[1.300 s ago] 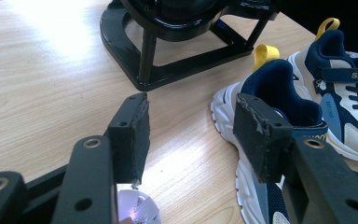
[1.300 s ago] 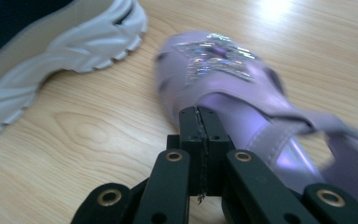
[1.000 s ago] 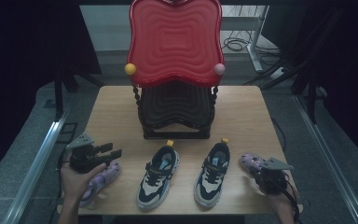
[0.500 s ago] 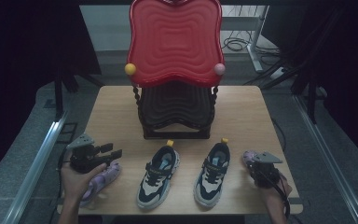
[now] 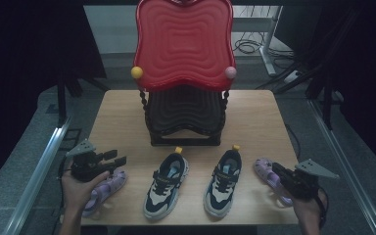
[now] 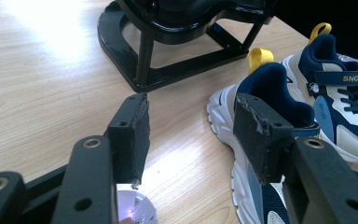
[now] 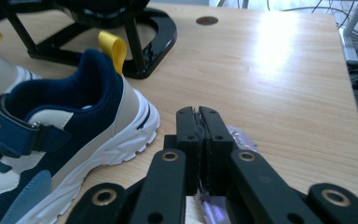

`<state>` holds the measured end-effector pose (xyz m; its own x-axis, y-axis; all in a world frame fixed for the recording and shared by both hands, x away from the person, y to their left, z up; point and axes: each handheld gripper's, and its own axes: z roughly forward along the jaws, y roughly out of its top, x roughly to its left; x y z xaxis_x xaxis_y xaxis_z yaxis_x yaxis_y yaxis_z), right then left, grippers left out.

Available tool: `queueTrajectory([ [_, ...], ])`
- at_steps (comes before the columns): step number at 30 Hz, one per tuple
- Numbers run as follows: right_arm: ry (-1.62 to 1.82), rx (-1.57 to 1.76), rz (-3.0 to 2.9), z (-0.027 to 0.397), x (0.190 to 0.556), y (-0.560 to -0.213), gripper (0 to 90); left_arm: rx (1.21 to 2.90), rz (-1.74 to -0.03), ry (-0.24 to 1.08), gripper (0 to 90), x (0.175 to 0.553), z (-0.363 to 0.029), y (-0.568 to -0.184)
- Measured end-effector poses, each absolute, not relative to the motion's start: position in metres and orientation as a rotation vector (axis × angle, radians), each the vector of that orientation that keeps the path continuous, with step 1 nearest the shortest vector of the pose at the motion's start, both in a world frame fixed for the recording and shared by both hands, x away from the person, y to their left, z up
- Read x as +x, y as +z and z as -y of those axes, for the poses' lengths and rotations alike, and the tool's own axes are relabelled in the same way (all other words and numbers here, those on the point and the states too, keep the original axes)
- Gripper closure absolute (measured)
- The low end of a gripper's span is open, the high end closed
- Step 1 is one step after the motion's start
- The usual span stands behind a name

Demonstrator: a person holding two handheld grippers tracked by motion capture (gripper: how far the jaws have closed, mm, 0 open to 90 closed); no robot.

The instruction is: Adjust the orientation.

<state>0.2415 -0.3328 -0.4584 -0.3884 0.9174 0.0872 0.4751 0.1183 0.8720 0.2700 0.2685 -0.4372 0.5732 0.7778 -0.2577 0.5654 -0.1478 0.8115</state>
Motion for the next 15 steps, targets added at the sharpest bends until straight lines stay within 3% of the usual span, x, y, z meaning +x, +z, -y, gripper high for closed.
queueTrajectory([
  [15, 1.327, 1.323, -1.926, 0.351, 0.232, -0.457, 63.6, 1.8, -1.097, 0.277, 45.5, 0.267, -0.276, -0.435],
])
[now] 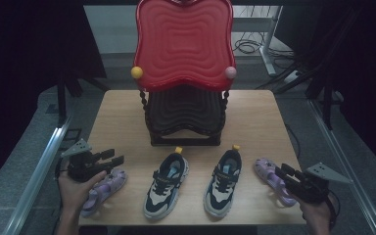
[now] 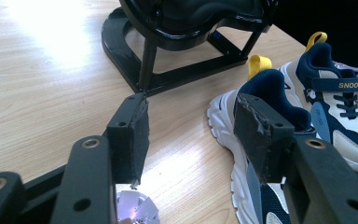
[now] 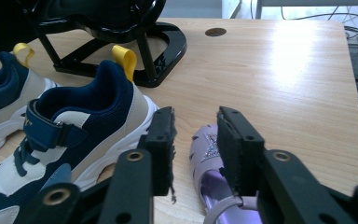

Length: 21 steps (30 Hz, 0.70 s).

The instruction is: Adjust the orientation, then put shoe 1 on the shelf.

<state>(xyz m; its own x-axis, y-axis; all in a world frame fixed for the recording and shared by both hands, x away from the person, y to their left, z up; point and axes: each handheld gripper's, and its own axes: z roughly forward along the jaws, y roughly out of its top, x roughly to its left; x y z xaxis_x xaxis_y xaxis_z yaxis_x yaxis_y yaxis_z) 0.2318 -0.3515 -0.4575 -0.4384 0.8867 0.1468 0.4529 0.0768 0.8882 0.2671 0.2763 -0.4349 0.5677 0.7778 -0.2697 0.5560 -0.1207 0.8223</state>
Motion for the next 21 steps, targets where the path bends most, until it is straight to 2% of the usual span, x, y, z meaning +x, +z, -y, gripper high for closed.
queueTrajectory([
  [7, 1.336, 1.339, -1.924, 0.358, 0.229, -0.458, 59.9, 1.789, -1.09, 0.27, 45.4, 0.263, -0.277, -0.434],
  [21, 1.317, 1.363, -1.973, 0.362, 0.225, -0.469, 58.5, 1.793, -1.074, 0.282, 45.4, 0.256, -0.282, -0.429],
])
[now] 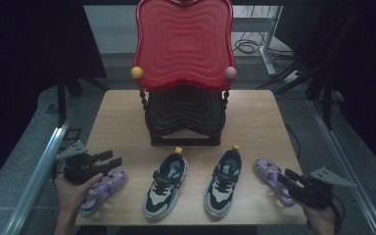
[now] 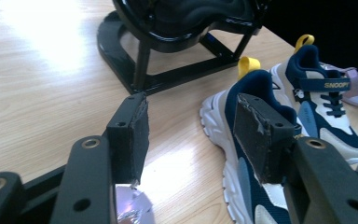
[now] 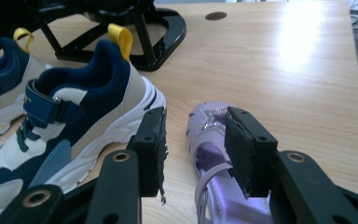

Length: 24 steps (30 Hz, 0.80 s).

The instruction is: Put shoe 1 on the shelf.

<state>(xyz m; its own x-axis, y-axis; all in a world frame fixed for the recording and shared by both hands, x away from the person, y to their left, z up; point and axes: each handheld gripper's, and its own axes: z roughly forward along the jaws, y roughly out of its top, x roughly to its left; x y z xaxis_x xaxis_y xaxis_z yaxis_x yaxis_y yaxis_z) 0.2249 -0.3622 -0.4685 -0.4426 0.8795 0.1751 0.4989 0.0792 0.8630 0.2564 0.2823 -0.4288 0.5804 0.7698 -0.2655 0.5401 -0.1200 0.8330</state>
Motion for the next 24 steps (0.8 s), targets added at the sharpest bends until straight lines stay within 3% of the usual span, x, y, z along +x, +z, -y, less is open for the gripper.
queueTrajectory([
  [24, 1.307, 1.388, -1.955, 0.37, 0.222, -0.478, 56.9, 1.772, -1.169, 0.352, 45.7, 0.198, -0.346, -0.454],
])
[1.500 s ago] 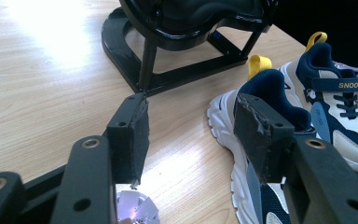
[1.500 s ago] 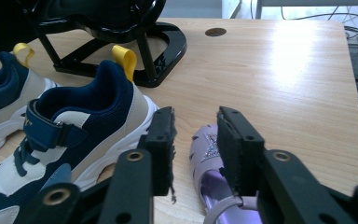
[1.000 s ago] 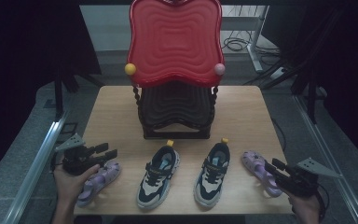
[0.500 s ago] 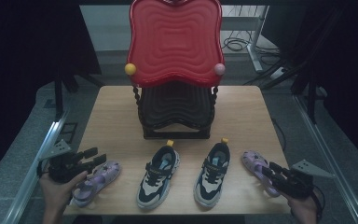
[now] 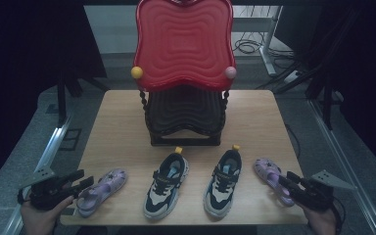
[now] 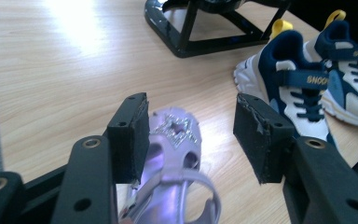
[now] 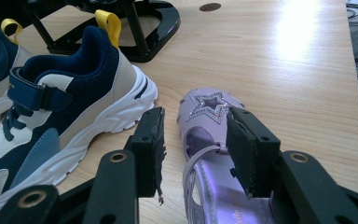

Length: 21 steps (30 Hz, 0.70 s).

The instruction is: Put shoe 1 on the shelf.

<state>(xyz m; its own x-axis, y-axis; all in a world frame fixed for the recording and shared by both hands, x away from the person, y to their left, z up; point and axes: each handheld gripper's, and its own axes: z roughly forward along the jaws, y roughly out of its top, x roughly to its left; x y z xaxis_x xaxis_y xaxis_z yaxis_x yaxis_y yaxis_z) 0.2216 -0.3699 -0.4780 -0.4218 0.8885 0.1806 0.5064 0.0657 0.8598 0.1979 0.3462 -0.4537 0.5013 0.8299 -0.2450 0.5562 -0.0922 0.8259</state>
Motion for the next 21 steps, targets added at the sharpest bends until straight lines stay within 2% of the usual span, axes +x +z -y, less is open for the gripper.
queueTrajectory([
  [6, 1.297, 1.411, -1.941, 0.372, 0.221, -0.48, 56.5, 1.795, -1.169, 0.357, 45.7, 0.192, -0.351, -0.464],
  [13, 1.284, 1.425, -1.937, 0.372, 0.222, -0.483, 56.1, 1.917, -1.128, 0.313, 45.7, 0.192, -0.336, -0.482],
  [21, 1.274, 1.435, -1.933, 0.37, 0.222, -0.485, 55.7, 1.889, -1.146, 0.301, 47.0, 0.185, -0.339, -0.489],
])
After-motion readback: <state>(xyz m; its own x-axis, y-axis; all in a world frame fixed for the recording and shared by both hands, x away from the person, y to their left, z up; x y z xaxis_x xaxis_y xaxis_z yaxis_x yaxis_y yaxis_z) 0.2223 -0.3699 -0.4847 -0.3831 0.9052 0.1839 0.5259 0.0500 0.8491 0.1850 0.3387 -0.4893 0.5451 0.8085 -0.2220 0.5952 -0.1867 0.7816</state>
